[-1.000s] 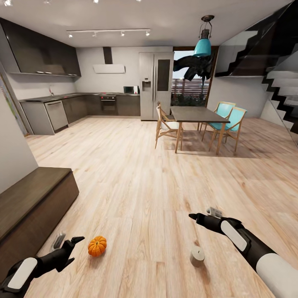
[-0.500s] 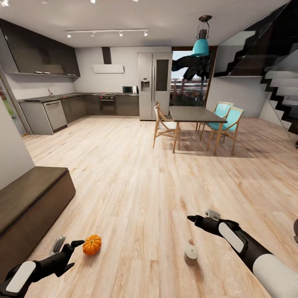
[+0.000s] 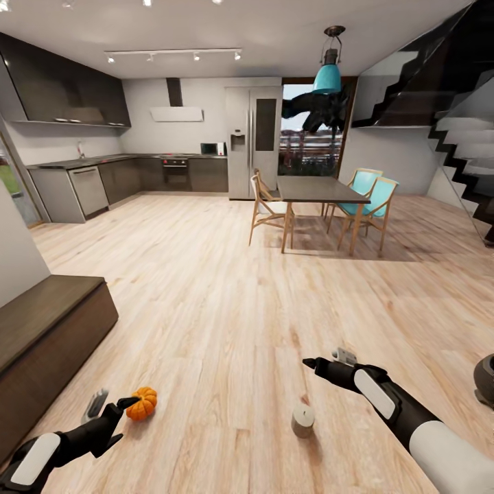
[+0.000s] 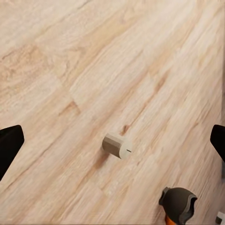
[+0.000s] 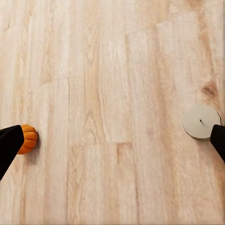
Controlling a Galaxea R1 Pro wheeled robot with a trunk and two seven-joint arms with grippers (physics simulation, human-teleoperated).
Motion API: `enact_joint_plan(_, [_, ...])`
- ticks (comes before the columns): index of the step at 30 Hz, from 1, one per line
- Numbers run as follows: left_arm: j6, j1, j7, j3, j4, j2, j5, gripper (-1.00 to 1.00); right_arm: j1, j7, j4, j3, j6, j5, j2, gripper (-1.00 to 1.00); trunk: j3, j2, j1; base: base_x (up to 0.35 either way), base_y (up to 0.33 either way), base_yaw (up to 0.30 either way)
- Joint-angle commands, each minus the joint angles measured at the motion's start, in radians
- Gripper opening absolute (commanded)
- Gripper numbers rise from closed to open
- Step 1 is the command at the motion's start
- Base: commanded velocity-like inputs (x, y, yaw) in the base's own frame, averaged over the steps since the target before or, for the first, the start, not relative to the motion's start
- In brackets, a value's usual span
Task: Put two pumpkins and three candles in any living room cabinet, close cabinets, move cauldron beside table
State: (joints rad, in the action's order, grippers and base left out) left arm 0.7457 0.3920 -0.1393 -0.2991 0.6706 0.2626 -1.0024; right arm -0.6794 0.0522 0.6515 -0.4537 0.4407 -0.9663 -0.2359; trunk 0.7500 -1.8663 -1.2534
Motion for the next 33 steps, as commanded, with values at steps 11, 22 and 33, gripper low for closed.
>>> enact_joint_plan(11, [-0.270, 0.013, -0.128, 0.128, -0.043, -0.018, 0.046, 1.00, -0.001, 0.001, 0.002, -0.005, 0.002, 0.006, 0.000, 1.00, 0.001, 0.000, 0.000, -0.004, -0.012, 0.000])
enact_joint_plan(22, [-0.283, 0.062, -0.134, 0.145, -0.008, -0.053, 0.053, 1.00, 0.000, -0.001, 0.002, -0.006, 0.002, 0.012, 0.000, 1.00, 0.001, 0.000, 0.000, 0.000, 0.000, 0.000])
enact_joint_plan(33, [-0.281, 0.065, -0.140, 0.146, 0.055, -0.056, 0.050, 1.00, -0.001, -0.005, 0.002, -0.008, 0.002, 0.012, 0.000, 1.00, 0.001, 0.000, 0.000, 0.000, 0.000, 0.000])
